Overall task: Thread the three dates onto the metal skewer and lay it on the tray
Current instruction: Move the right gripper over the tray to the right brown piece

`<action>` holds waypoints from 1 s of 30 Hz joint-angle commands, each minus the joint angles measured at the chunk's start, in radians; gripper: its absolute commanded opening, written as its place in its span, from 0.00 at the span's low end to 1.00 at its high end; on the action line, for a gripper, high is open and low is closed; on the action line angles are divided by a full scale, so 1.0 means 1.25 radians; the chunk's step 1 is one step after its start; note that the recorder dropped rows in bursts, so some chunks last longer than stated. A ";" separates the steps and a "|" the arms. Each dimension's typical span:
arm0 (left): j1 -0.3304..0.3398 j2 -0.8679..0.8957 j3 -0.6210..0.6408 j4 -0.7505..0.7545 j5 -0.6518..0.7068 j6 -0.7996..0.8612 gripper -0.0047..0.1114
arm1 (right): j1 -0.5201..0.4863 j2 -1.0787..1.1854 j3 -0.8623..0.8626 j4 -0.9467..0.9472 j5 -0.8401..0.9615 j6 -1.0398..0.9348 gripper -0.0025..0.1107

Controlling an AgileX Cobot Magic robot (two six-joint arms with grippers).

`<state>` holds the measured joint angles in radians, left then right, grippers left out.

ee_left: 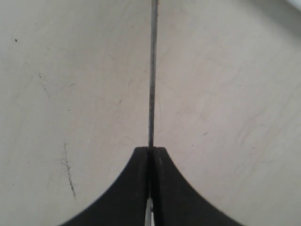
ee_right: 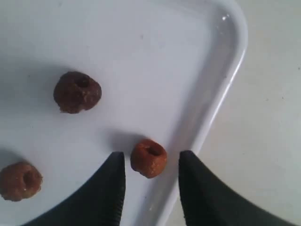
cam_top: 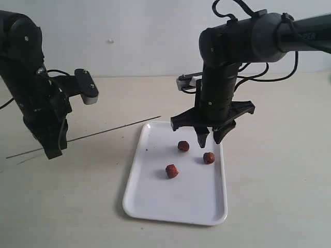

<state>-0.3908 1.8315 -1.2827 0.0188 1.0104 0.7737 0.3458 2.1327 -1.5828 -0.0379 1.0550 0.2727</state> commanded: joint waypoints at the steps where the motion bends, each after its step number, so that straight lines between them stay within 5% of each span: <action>1: 0.002 -0.004 0.003 -0.002 -0.005 -0.010 0.04 | 0.016 -0.001 -0.005 0.005 -0.018 0.044 0.36; 30: 0.002 -0.004 0.003 -0.002 -0.013 -0.056 0.04 | 0.016 -0.001 0.089 -0.005 -0.119 0.168 0.36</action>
<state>-0.3908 1.8315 -1.2827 0.0188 1.0024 0.7149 0.3655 2.1327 -1.4747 -0.0316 0.9166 0.4818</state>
